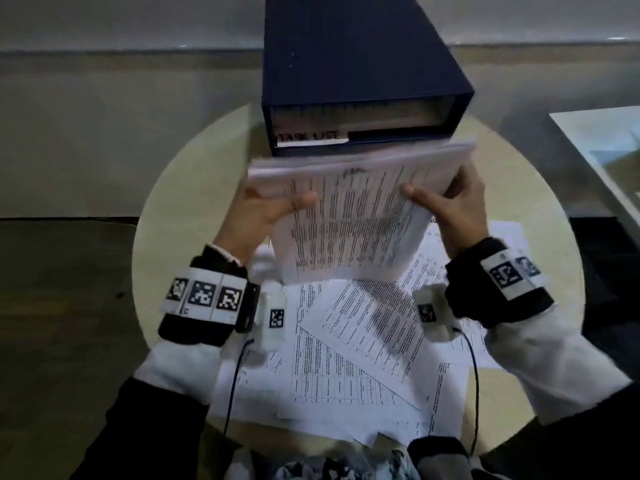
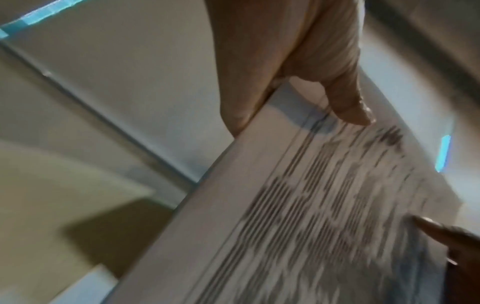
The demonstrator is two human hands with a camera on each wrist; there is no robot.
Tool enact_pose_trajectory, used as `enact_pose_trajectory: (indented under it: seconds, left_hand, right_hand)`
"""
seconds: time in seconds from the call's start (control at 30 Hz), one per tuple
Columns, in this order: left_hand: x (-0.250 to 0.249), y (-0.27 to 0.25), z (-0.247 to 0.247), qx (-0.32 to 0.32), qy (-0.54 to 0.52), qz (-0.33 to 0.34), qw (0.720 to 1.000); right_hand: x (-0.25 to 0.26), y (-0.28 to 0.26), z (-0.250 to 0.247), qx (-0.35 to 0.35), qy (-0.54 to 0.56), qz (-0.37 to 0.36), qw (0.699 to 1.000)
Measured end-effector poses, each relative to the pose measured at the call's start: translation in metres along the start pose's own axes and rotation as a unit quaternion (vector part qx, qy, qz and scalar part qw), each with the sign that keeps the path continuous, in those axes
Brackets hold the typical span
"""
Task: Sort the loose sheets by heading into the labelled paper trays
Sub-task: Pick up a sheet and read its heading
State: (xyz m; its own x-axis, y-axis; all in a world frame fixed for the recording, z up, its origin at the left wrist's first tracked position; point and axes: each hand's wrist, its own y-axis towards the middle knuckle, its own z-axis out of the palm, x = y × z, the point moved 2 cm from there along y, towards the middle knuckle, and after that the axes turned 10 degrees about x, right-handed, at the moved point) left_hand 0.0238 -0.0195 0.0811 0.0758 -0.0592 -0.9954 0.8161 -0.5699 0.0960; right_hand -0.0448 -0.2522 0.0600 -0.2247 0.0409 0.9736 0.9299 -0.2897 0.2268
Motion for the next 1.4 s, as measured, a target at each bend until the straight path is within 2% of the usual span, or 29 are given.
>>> enact_pose_trajectory:
  seconds: [0.07, 0.13, 0.23, 0.3, 0.37, 0.43, 0.53, 0.57, 0.73, 0.83, 0.9, 0.97, 1.07, 1.17, 1.3, 1.4]
  left_hand:
    - [0.016, -0.006, 0.003, -0.010, -0.012, -0.038, 0.999]
    - [0.018, -0.006, 0.005, -0.038, -0.001, -0.047, 0.998]
    - [0.003, 0.002, 0.005, -0.085, 0.011, -0.005, 0.996]
    - [-0.010, 0.007, 0.005, -0.096, 0.008, 0.025, 0.995]
    - [-0.012, 0.009, 0.005, -0.093, 0.006, 0.022, 0.995]
    - [0.001, 0.008, 0.004, -0.087, 0.009, -0.023, 0.996]
    - [0.029, -0.001, 0.011, -0.077, -0.001, -0.144, 0.987]
    - [0.035, -0.005, 0.014, -0.080, -0.015, -0.157, 0.984]
    - [0.037, -0.001, 0.012, -0.125, -0.005, -0.140, 0.982]
    - [0.048, 0.007, 0.008, -0.137, -0.009, -0.157, 0.978]
    - [0.065, 0.007, 0.012, -0.128, -0.019, -0.200, 0.971]
    - [0.087, 0.001, 0.018, -0.112, -0.017, -0.262, 0.958]
    - [0.112, -0.010, 0.026, -0.101, -0.015, -0.337, 0.936]
    - [0.131, -0.018, 0.025, -0.113, -0.003, -0.385, 0.916]
    - [0.135, -0.006, 0.016, -0.140, -0.014, -0.384, 0.912]
    - [0.119, 0.015, 0.013, -0.151, -0.022, -0.349, 0.925]
  right_hand:
    - [-0.021, -0.013, 0.000, -0.006, -0.002, 0.037, 0.999]
    - [-0.027, -0.018, 0.001, -0.015, -0.006, 0.047, 0.999]
    - [-0.013, -0.011, 0.003, -0.032, -0.012, 0.016, 0.999]
    - [-0.001, -0.005, 0.003, -0.046, -0.002, -0.012, 0.999]
    - [0.001, -0.003, 0.003, -0.062, 0.012, -0.023, 0.998]
    - [-0.011, -0.007, 0.003, -0.071, 0.009, 0.006, 0.997]
    - [-0.036, -0.024, 0.007, -0.068, -0.010, 0.065, 0.996]
    - [-0.041, -0.029, 0.007, -0.070, -0.016, 0.072, 0.995]
    - [-0.036, -0.022, 0.003, -0.080, -0.042, 0.034, 0.995]
    - [-0.037, -0.015, -0.001, -0.060, -0.086, 0.011, 0.994]
    - [-0.053, -0.018, -0.003, -0.043, -0.117, 0.065, 0.990]
    - [-0.073, -0.029, -0.005, -0.029, -0.140, 0.153, 0.978]
    - [-0.096, -0.046, -0.007, -0.006, -0.175, 0.256, 0.951]
    - [-0.110, -0.056, -0.012, 0.049, -0.231, 0.322, 0.917]
    - [-0.112, -0.058, -0.018, 0.101, -0.244, 0.335, 0.904]
    - [-0.108, -0.061, -0.025, 0.136, -0.198, 0.329, 0.913]
